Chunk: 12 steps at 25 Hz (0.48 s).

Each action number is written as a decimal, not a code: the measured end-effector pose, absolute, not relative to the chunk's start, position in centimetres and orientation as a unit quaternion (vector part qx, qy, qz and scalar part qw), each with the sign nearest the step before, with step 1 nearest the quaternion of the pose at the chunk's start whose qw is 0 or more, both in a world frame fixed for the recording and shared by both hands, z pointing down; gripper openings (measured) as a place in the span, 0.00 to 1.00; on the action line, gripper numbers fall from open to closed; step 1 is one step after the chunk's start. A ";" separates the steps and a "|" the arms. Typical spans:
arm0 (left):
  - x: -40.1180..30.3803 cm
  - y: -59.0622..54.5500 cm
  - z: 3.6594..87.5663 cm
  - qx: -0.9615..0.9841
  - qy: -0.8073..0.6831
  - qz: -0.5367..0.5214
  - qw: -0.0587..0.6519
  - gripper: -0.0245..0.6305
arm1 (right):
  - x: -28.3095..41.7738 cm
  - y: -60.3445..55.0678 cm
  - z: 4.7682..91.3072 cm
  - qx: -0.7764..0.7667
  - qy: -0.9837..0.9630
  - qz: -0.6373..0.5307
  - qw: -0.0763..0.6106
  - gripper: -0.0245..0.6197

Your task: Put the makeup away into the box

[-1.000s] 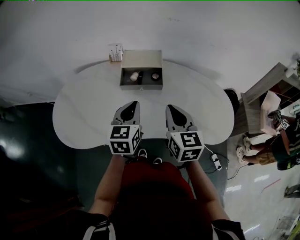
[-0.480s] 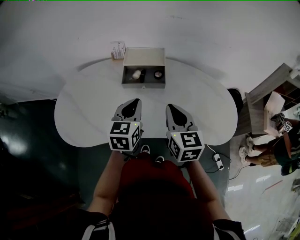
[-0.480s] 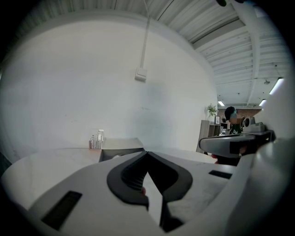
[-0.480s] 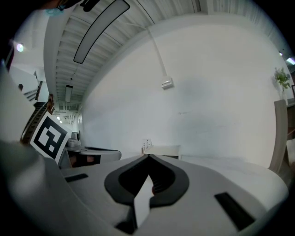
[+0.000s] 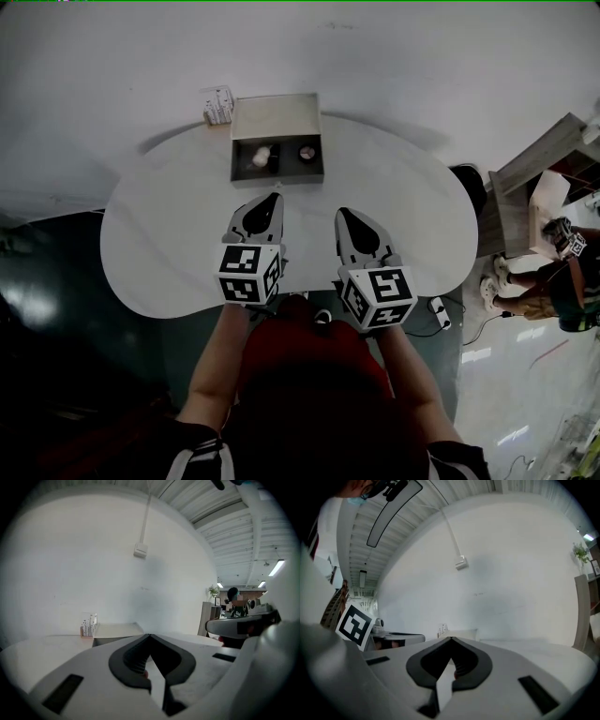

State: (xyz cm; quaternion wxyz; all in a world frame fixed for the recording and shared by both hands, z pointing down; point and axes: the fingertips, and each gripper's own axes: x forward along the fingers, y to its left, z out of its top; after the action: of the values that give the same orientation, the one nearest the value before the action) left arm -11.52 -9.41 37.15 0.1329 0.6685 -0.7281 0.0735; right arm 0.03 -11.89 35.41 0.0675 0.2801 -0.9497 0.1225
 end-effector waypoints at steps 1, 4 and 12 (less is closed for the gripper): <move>-11.7 -9.6 37.2 0.666 -0.730 0.071 0.132 0.07 | -0.2 -12.4 35.3 0.281 -0.950 0.117 0.069 0.06; -12.6 -9.9 37.4 0.657 -0.739 0.064 0.133 0.07 | -1.1 -13.4 35.1 0.278 -0.952 0.112 0.068 0.06; -14.2 -9.3 37.9 0.641 -0.753 0.054 0.142 0.07 | -3.0 -13.7 35.5 0.264 -0.956 0.109 0.066 0.06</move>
State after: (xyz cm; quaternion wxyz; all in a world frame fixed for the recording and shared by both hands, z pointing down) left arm -14.21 -9.30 37.94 0.1416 0.6406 -0.7528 0.0540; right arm -2.97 -13.67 35.46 0.0665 0.2642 -0.9560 0.1091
